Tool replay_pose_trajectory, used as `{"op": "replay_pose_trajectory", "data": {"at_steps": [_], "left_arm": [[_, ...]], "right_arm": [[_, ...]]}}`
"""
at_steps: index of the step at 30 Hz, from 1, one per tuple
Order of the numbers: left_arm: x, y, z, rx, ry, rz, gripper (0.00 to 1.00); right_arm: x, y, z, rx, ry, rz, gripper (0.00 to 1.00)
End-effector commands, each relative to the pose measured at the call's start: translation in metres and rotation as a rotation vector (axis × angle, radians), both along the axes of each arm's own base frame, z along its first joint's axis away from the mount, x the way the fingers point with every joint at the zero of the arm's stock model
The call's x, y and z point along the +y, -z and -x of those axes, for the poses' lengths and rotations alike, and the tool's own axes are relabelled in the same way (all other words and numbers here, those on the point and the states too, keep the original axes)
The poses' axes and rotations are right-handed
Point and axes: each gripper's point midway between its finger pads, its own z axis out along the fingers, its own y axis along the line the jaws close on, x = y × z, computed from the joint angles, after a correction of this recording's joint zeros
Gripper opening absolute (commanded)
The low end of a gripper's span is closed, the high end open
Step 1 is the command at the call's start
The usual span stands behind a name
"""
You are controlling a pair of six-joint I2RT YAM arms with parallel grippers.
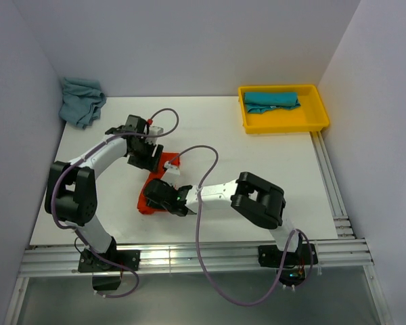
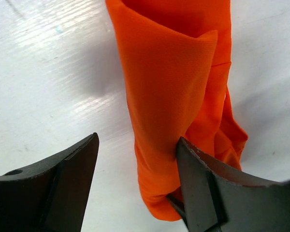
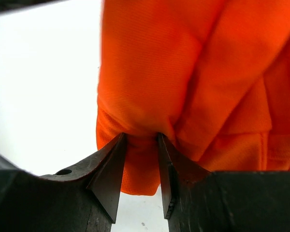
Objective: Roll the t-shirts
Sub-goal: Roll the tshirt
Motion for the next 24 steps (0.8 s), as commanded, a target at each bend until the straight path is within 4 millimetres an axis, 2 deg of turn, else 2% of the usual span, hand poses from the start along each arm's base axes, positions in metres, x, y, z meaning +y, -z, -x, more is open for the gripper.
{"op": "replay_pose_trajectory", "data": {"at_steps": [1, 5, 6, 7, 12, 15, 18, 19, 21, 22, 24], "left_arm": [[0.003, -0.015, -0.006, -0.043, 0.033, 0.009, 0.7], [-0.001, -0.005, 0.002, -0.012, 0.074, 0.033, 0.7], [-0.001, -0.002, 0.004, -0.006, 0.082, 0.035, 0.7], [-0.001, 0.0, 0.004, -0.002, 0.084, 0.036, 0.7], [-0.003, 0.01, 0.005, 0.021, 0.081, 0.051, 0.69], [0.001, 0.019, 0.002, 0.042, 0.053, 0.031, 0.63], [0.004, 0.028, 0.0, 0.066, 0.01, 0.01, 0.45], [0.005, 0.032, 0.001, 0.079, 0.001, 0.004, 0.33], [0.006, 0.035, 0.002, 0.09, -0.014, -0.011, 0.21], [0.008, 0.036, 0.003, 0.095, -0.021, -0.019, 0.12], [0.011, 0.037, 0.003, 0.094, -0.036, -0.04, 0.04]], "right_arm": [[-0.035, 0.046, 0.022, 0.108, -0.039, 0.11, 0.41], [-0.038, 0.049, 0.024, 0.124, -0.044, 0.068, 0.4], [-0.044, 0.055, 0.027, 0.138, -0.041, 0.075, 0.4], [-0.041, 0.05, 0.024, 0.131, -0.038, 0.044, 0.4], [-0.049, 0.055, 0.026, 0.162, -0.024, -0.005, 0.4], [-0.053, 0.055, 0.025, 0.166, -0.011, -0.01, 0.4], [-0.055, 0.052, 0.021, 0.151, 0.007, 0.021, 0.4], [-0.056, 0.05, 0.02, 0.147, 0.012, 0.031, 0.4], [-0.058, 0.045, 0.015, 0.127, 0.026, 0.073, 0.39], [-0.059, 0.041, 0.013, 0.117, 0.033, 0.092, 0.39], [-0.06, 0.029, 0.011, 0.097, 0.045, 0.151, 0.4]]}}
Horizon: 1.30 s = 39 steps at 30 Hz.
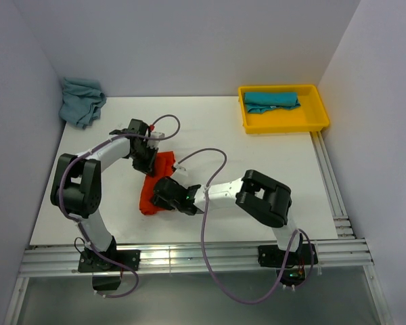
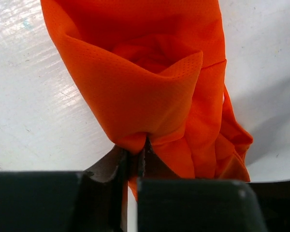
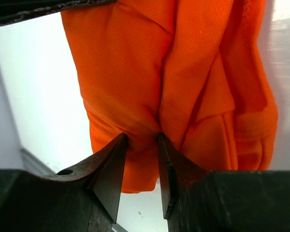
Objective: Roll the t-shirts
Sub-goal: Roll the tshirt
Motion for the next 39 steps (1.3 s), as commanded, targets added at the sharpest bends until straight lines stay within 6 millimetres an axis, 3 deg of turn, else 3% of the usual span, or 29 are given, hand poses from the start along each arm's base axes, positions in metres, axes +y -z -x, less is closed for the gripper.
{"op": "replay_pose_trajectory", "data": {"at_steps": [1, 5, 8, 10, 11, 12, 16, 17, 26, 33, 39], "left_arm": [[0.012, 0.005, -0.002, 0.002, -0.041, -0.067, 0.0], [0.014, 0.005, 0.0, 0.002, -0.052, -0.084, 0.0], [0.014, 0.005, 0.001, 0.005, -0.052, -0.092, 0.0], [0.014, 0.004, 0.001, 0.007, -0.051, -0.092, 0.0], [0.013, 0.004, 0.001, 0.006, -0.051, -0.091, 0.0], [0.013, 0.005, 0.001, 0.007, -0.052, -0.096, 0.0], [0.012, 0.005, 0.001, 0.007, -0.051, -0.097, 0.0], [0.012, 0.005, 0.001, 0.007, -0.051, -0.097, 0.01], [0.012, 0.005, 0.0, 0.01, -0.053, -0.096, 0.01], [0.011, 0.006, 0.0, 0.012, -0.05, -0.097, 0.01], [0.01, 0.006, 0.001, 0.017, -0.048, -0.092, 0.01]], "right_arm": [[-0.048, 0.019, 0.004, -0.01, 0.039, 0.308, 0.4], [-0.05, -0.015, -0.001, -0.086, 0.087, 0.403, 0.43], [-0.034, -0.052, -0.004, -0.153, 0.102, 0.421, 0.45], [-0.036, -0.049, -0.002, -0.164, 0.095, 0.497, 0.46], [-0.03, -0.062, -0.003, -0.187, 0.094, 0.512, 0.47], [-0.028, -0.054, -0.003, -0.19, 0.085, 0.545, 0.48], [-0.008, -0.059, -0.008, -0.214, 0.067, 0.57, 0.5], [-0.011, -0.048, -0.007, -0.209, 0.064, 0.612, 0.51], [0.004, -0.035, -0.008, -0.218, 0.048, 0.614, 0.54], [0.004, -0.061, -0.007, -0.282, 0.105, 0.602, 0.55], [0.019, -0.054, -0.003, -0.292, 0.066, 0.596, 0.55]]}}
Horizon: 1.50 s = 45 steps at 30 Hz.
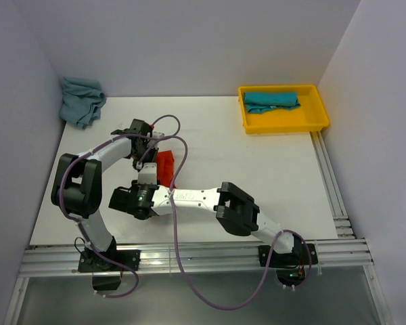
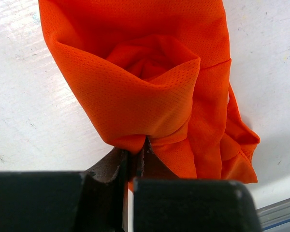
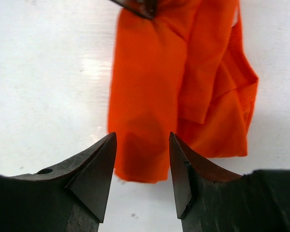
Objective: Roll the t-shirts
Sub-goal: Roll the tshirt
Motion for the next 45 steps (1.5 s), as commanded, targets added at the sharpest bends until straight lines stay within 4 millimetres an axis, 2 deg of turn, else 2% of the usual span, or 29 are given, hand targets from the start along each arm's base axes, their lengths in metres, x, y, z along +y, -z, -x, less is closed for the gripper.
{"op": "replay_pose_trajectory", "data": {"at_steps": [1, 9, 15, 23, 27, 38, 41, 44, 45], "left_arm": [[0.008, 0.007, 0.002, 0.02, -0.007, -0.054, 0.01], [0.007, 0.008, 0.003, 0.022, -0.003, -0.053, 0.01], [0.006, 0.008, 0.003, 0.023, -0.003, -0.053, 0.02], [0.005, 0.009, 0.003, 0.028, 0.002, -0.053, 0.04], [0.005, 0.009, 0.003, 0.026, 0.001, -0.055, 0.05], [0.004, 0.009, 0.004, 0.029, 0.005, -0.056, 0.08], [0.003, 0.008, 0.004, 0.027, 0.006, -0.055, 0.14], [0.002, 0.006, 0.004, 0.026, 0.013, -0.052, 0.2], [0.0, 0.003, 0.003, 0.02, 0.024, -0.045, 0.27]], "right_arm": [[0.011, -0.015, -0.007, -0.059, 0.007, -0.018, 0.55], [0.014, 0.0, -0.009, -0.048, -0.001, -0.012, 0.56], [0.011, 0.021, -0.01, -0.023, -0.001, 0.008, 0.56], [0.008, 0.053, 0.001, 0.051, -0.02, 0.049, 0.57], [0.003, 0.062, 0.009, 0.074, -0.025, 0.054, 0.6], [0.006, 0.076, 0.021, 0.116, -0.055, 0.056, 0.63], [0.004, 0.085, 0.025, 0.145, -0.054, 0.064, 0.57], [0.004, 0.091, 0.029, 0.171, -0.059, 0.051, 0.43], [-0.002, 0.097, 0.032, 0.182, -0.059, 0.061, 0.3]]}}
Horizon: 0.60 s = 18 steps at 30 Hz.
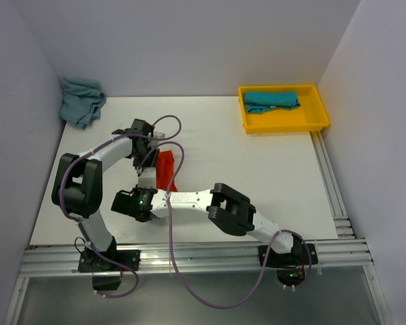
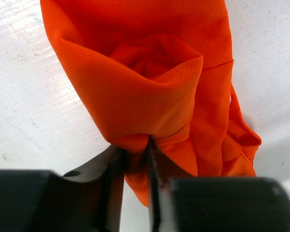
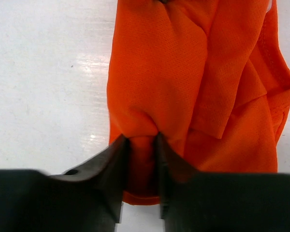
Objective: Roll the t-shirts
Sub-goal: Roll the tshirt
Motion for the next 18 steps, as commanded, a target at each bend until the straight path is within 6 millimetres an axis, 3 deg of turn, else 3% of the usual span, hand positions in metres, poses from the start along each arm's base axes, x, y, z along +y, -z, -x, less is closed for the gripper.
{"op": "replay_pose_trajectory", "data": {"at_steps": [1, 2, 5, 6, 7, 8, 10, 11, 13, 14, 16, 17, 18], "left_arm": [[0.001, 0.0, 0.001, 0.017, 0.016, -0.024, 0.3], [0.0, -0.005, -0.001, 0.01, 0.023, -0.017, 0.37], [-0.009, -0.024, -0.006, -0.018, 0.053, 0.03, 0.51], [-0.013, -0.03, -0.004, -0.009, 0.065, 0.055, 0.54], [-0.015, -0.038, -0.005, -0.022, 0.073, 0.069, 0.56], [-0.017, -0.046, -0.009, -0.039, 0.081, 0.081, 0.6], [-0.021, -0.057, -0.009, -0.044, 0.092, 0.108, 0.62], [-0.023, -0.065, -0.012, -0.056, 0.097, 0.118, 0.64], [-0.024, -0.073, -0.01, -0.055, 0.102, 0.141, 0.65], [-0.024, -0.079, -0.013, -0.067, 0.099, 0.149, 0.65], [-0.021, -0.086, -0.015, -0.079, 0.092, 0.156, 0.65], [-0.018, -0.091, -0.018, -0.088, 0.085, 0.161, 0.65], [-0.017, -0.093, -0.018, -0.092, 0.082, 0.163, 0.65]], "right_arm": [[-0.01, 0.052, 0.029, 0.157, -0.027, 0.028, 0.24], [-0.017, 0.06, 0.033, 0.18, -0.032, 0.035, 0.19], [-0.007, 0.048, 0.032, 0.2, -0.045, -0.079, 0.13], [-0.016, 0.046, 0.034, 0.211, -0.043, -0.096, 0.1], [-0.007, 0.041, 0.031, 0.206, -0.049, -0.163, 0.09], [-0.019, 0.052, 0.034, 0.237, -0.045, -0.163, 0.08], [-0.01, 0.033, 0.03, 0.231, -0.054, -0.275, 0.08], [-0.02, 0.041, 0.029, 0.247, -0.041, -0.281, 0.08], [-0.009, 0.024, 0.03, 0.257, -0.064, -0.399, 0.08], [-0.02, 0.034, 0.033, 0.276, -0.052, -0.407, 0.07], [-0.01, 0.015, 0.03, 0.284, -0.072, -0.545, 0.07], [-0.022, 0.026, 0.035, 0.307, -0.053, -0.559, 0.07], [-0.023, 0.018, 0.031, 0.311, -0.049, -0.61, 0.06]]}}
